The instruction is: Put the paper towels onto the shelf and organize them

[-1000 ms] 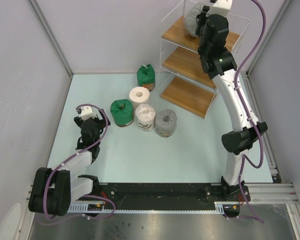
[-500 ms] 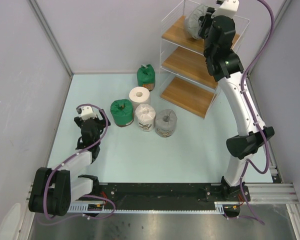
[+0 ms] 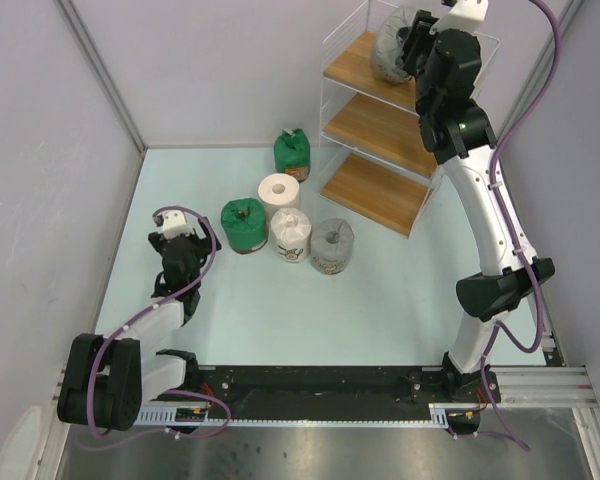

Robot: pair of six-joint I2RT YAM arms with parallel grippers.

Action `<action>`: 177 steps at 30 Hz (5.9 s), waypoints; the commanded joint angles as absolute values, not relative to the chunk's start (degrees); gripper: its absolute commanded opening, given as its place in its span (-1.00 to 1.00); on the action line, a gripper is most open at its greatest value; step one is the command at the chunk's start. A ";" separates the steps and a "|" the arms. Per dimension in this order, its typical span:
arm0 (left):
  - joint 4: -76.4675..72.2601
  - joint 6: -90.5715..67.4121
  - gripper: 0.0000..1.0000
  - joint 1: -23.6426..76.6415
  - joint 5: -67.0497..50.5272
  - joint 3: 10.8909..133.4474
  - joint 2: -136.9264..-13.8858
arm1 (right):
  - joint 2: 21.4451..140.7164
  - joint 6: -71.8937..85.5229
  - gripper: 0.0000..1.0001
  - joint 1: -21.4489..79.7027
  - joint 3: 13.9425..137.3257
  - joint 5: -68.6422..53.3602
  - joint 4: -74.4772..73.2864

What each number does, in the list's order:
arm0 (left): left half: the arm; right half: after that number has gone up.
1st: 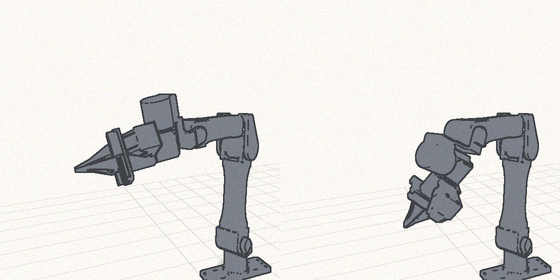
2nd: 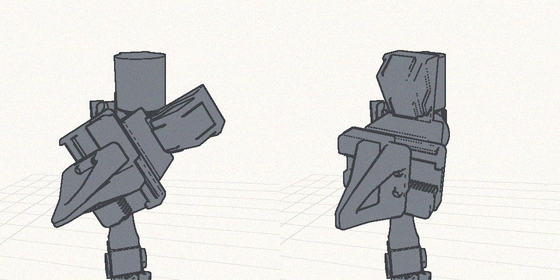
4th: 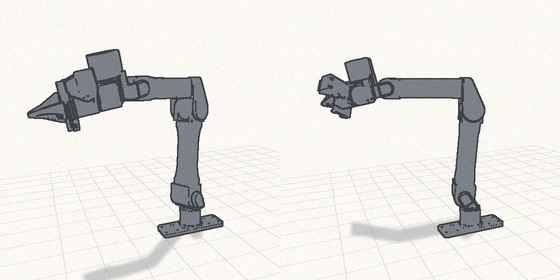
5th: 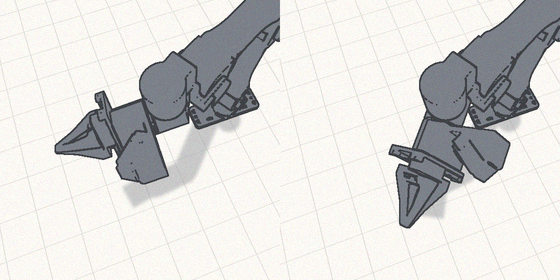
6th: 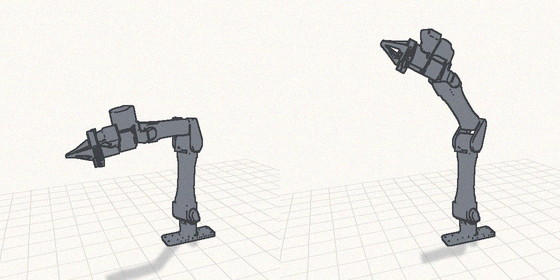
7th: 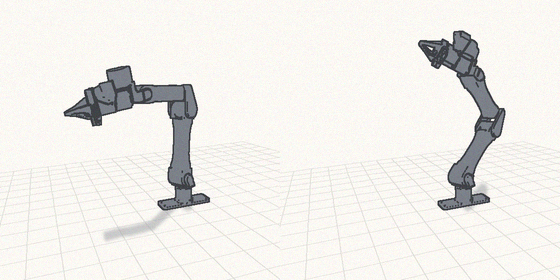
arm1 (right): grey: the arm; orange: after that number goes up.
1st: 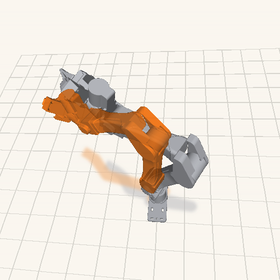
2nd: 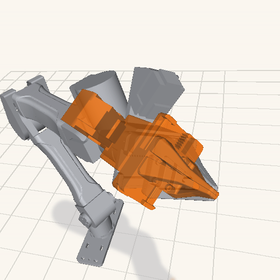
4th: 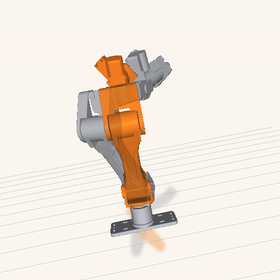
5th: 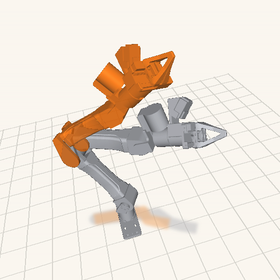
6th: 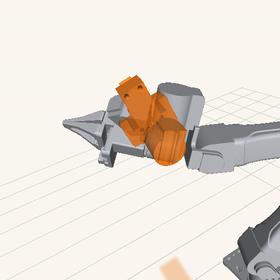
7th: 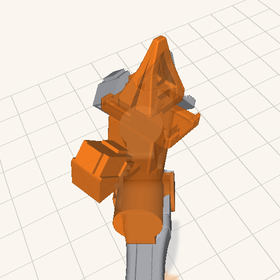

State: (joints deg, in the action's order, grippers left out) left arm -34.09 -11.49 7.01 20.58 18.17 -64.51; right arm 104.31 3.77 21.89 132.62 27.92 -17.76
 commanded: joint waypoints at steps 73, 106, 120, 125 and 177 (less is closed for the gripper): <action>-34.37 -10.72 1.00 7.12 19.69 21.00 -65.74 | 91.84 29.09 0.77 45.79 69.26 33.49 -23.55; -34.45 -10.63 1.00 7.12 19.69 21.01 -65.92 | 63.92 20.40 -0.28 39.38 77.15 25.66 -24.17; -34.37 -10.63 1.00 7.12 19.69 20.92 -65.83 | 76.10 7.38 -0.40 28.05 116.35 32.44 -25.57; -34.37 -10.63 1.00 7.12 19.60 21.01 -65.92 | 83.05 8.25 -0.40 23.65 125.41 32.26 -28.12; -33.84 -10.72 0.99 7.12 19.42 21.53 -66.80 | 89.31 20.74 0.25 7.38 119.30 11.87 -12.61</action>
State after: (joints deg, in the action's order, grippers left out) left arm -32.95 -11.44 7.01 20.27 19.33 -66.50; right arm 93.54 20.53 7.51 124.64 15.20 -24.10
